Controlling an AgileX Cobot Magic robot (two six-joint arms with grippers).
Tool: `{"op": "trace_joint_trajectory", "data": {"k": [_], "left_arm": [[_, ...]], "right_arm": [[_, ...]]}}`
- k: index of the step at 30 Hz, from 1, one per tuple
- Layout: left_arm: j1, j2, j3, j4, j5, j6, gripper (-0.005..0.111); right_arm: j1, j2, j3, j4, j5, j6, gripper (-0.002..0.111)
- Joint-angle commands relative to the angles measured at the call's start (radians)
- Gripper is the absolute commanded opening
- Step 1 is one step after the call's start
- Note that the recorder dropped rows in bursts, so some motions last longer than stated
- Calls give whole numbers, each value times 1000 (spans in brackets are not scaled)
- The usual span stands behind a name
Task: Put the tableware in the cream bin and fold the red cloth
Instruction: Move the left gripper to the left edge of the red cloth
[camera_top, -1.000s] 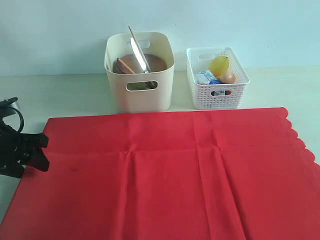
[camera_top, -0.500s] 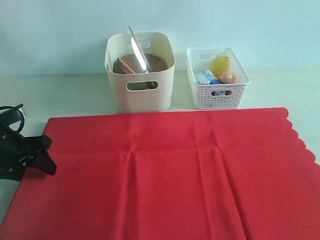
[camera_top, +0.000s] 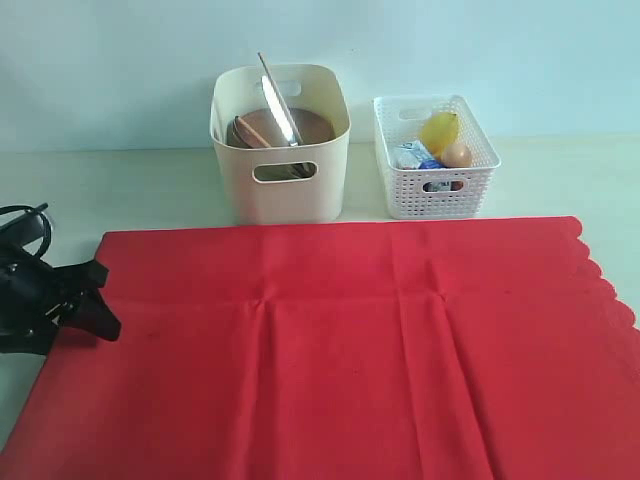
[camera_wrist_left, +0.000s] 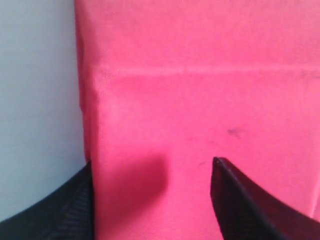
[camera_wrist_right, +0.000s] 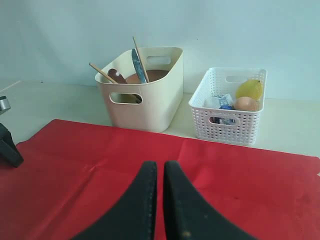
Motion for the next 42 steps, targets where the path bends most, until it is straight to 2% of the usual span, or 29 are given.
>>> {"op": "trace_joint_trajectory", "data": {"k": [1, 13, 15, 20, 27, 32, 38, 42], "left_arm": [[-2, 45, 11, -64, 39, 101, 60], [-2, 45, 11, -166, 126, 218, 58], [-2, 45, 11, -193, 133, 243, 53], [-2, 45, 11, -218, 160, 284, 30], [-6, 45, 11, -258, 179, 331, 25], [-6, 39, 11, -316, 213, 394, 6], [-6, 21, 13, -387, 265, 438, 6], [-6, 0, 13, -475, 357, 513, 6]], "right_arm": [[0, 3, -7, 1, -15, -11, 6], [0, 3, -7, 4, -15, -11, 6], [0, 3, -7, 4, -15, -11, 6], [0, 3, -7, 4, -15, -16, 6], [0, 3, -7, 8, -17, -16, 6], [0, 3, -7, 15, -19, -16, 6], [0, 3, -7, 17, -19, -25, 6], [0, 3, -7, 31, -19, -52, 6]]}}
